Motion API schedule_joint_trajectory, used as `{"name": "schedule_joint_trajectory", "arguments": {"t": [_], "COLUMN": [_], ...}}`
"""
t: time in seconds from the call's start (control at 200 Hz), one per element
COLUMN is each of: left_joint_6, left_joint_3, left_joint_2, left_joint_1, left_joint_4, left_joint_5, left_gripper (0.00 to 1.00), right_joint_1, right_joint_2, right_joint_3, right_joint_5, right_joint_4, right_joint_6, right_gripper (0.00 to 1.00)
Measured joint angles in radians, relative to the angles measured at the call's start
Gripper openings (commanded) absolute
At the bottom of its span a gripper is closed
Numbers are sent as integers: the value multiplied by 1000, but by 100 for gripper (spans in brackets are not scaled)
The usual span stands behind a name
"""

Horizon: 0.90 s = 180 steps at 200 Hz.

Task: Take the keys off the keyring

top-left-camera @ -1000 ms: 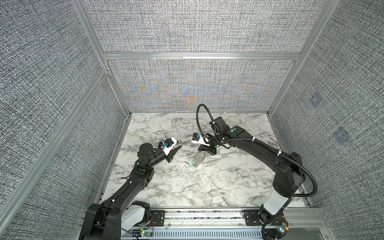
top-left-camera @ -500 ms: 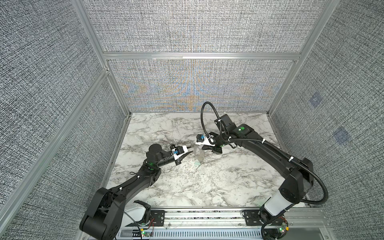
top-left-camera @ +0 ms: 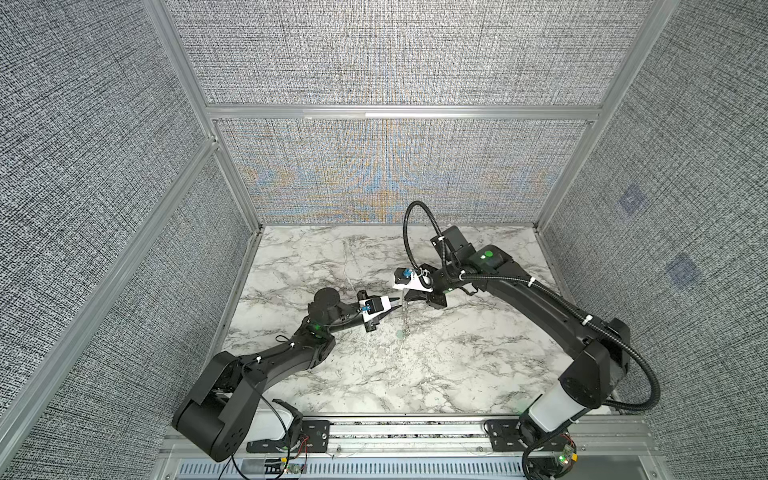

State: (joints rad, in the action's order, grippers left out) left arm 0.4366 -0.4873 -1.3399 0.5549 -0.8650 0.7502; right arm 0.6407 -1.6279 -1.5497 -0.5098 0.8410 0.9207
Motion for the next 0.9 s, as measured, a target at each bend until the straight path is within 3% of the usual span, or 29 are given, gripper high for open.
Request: {"name": "schedule_joint_trajectory", "arguments": {"t": [0.335,0.9], "left_joint_6": [-29,-74], "left_joint_3": [-8,-19], "left_joint_2": [-14,-40], "left_joint_1": [19,39], "left_joint_4": [2,0], "left_joint_5": [-34,10], "left_gripper": [22,0], "right_joint_1": [0,1], "right_joint_2": [25,69], "right_joint_3": [36,97], "right_joint_5": [-30,-48], "right_joint_4": [-15,-48], "right_joint_6": [-20,-32], "right_gripper": [0,0]}}
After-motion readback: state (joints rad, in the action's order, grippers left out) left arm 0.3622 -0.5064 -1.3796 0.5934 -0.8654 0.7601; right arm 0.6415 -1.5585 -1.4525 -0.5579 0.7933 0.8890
